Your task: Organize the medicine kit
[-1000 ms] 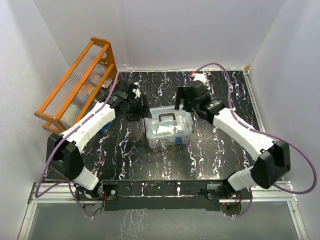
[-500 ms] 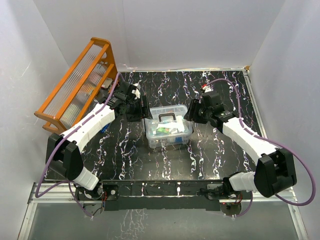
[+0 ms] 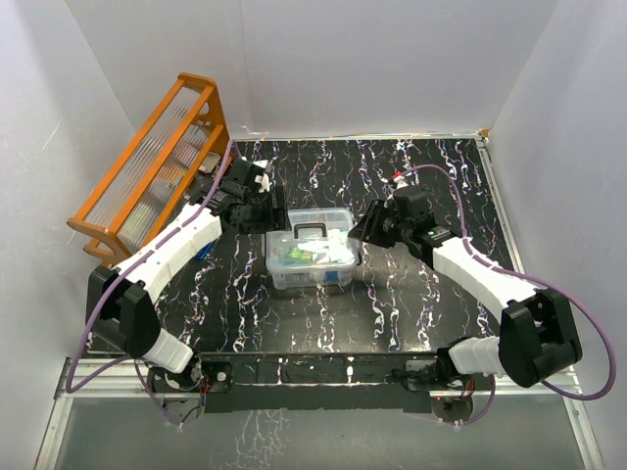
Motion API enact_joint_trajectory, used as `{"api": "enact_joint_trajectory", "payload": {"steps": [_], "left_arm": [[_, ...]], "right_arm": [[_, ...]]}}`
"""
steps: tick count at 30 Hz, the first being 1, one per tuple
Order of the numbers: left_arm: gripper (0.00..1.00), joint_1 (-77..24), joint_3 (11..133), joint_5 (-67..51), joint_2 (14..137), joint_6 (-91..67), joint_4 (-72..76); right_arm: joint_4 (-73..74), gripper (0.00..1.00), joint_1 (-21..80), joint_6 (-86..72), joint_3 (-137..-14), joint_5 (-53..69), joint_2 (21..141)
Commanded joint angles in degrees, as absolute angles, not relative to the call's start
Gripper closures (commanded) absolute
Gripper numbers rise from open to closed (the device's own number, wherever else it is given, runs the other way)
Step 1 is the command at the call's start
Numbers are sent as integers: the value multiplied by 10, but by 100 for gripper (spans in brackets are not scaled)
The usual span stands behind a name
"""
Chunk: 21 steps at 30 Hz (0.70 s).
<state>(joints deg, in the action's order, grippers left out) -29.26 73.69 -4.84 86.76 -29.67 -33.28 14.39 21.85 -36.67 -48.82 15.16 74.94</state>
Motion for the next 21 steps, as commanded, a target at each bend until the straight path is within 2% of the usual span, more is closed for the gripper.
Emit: {"api": "enact_joint_trajectory", "payload": {"steps": [1,5,7,8,16,18,21], "left_arm": [[27,-291,736,-21,811,-260,-319],[15,-291,740,9,798,-239,-332],[2,-290,743,30,789,-228,-338],[1,-290,742,36,787,-223,-338],[2,-291,726,-39,764,-185,-307],[5,-293,726,-49,769,-190,-303],[7,-309,737,-49,781,-186,-300]], "right_arm": [[139,68,276,-434,-459,182,748],[114,68,300,-462,-453,170,746],[107,67,301,-465,-454,164,747],[107,67,301,-464,-457,158,748],[94,55,293,-464,-483,128,746],[76,51,280,-471,-477,140,737],[41,41,268,-475,-462,146,718]]}}
